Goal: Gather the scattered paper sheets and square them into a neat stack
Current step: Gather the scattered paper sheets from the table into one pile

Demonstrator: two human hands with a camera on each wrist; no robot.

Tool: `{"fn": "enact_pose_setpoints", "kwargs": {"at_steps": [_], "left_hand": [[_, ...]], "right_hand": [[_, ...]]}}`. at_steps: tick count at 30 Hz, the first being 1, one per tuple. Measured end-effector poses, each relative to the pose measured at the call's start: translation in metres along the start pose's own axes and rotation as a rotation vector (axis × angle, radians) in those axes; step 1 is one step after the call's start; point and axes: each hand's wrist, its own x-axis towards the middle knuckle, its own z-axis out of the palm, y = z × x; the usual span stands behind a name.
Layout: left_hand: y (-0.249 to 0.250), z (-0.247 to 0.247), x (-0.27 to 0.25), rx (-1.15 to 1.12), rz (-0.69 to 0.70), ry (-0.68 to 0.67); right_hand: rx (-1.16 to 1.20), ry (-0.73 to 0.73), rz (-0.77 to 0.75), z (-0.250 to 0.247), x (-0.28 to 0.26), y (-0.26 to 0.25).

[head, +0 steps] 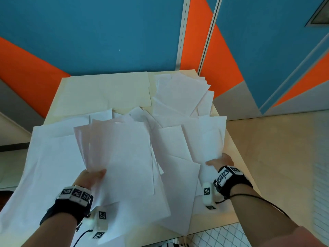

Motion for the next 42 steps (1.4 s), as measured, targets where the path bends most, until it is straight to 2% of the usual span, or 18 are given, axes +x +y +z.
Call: {"fn": "enact_pose_setpoints", "kwargs": {"at_steps": [5, 10, 12, 14, 17, 22, 26, 30, 32, 36, 39, 42], "left_hand": [[-0.005, -0.008, 0.012, 0.042, -0.003, -0.029], [-0.004, -0.003, 0.014, 0.042, -0.002, -0.076], [0.0, -0.001, 0.012, 0.061, 0.001, -0.086], [0.004, 0.0, 0.011, 0.09, 0.013, -0.086], [0.007, 0.004, 0.012, 0.106, 0.019, -0.08], [0.009, 0.01, 0.011, 0.099, 0.009, -0.085], [0.013, 0.012, 0.008, 0.096, 0.015, -0.086], [0.016, 0.012, 0.005, 0.059, 0.006, -0.09], [0.017, 0.012, 0.002, 0.018, 0.009, -0.105], [0.019, 0.008, 0.002, -0.087, 0.036, -0.143], [0.025, 0.004, -0.002, -0.17, 0.053, -0.174], [0.032, 0.0, -0.007, -0.302, 0.062, -0.242]], "right_hand": [[0.292, -0.067, -0.071, -0.005, -0.011, 0.001], [0.438, -0.111, -0.154, -0.002, -0.026, -0.004], [0.353, -0.055, -0.148, -0.004, -0.027, -0.006], [0.16, 0.07, -0.185, -0.01, -0.027, -0.011], [-0.055, 0.211, -0.365, -0.027, -0.041, -0.031], [-0.316, 0.326, -0.648, -0.069, -0.089, -0.074], [-0.312, 0.387, -0.839, -0.095, -0.128, -0.1], [-0.099, 0.335, -0.991, -0.11, -0.158, -0.122], [0.101, 0.21, -0.932, -0.109, -0.158, -0.128], [0.459, -0.078, -0.699, -0.079, -0.131, -0.125], [0.571, -0.225, -0.51, -0.038, -0.114, -0.113], [0.572, -0.332, -0.369, 0.006, -0.098, -0.091]]}}
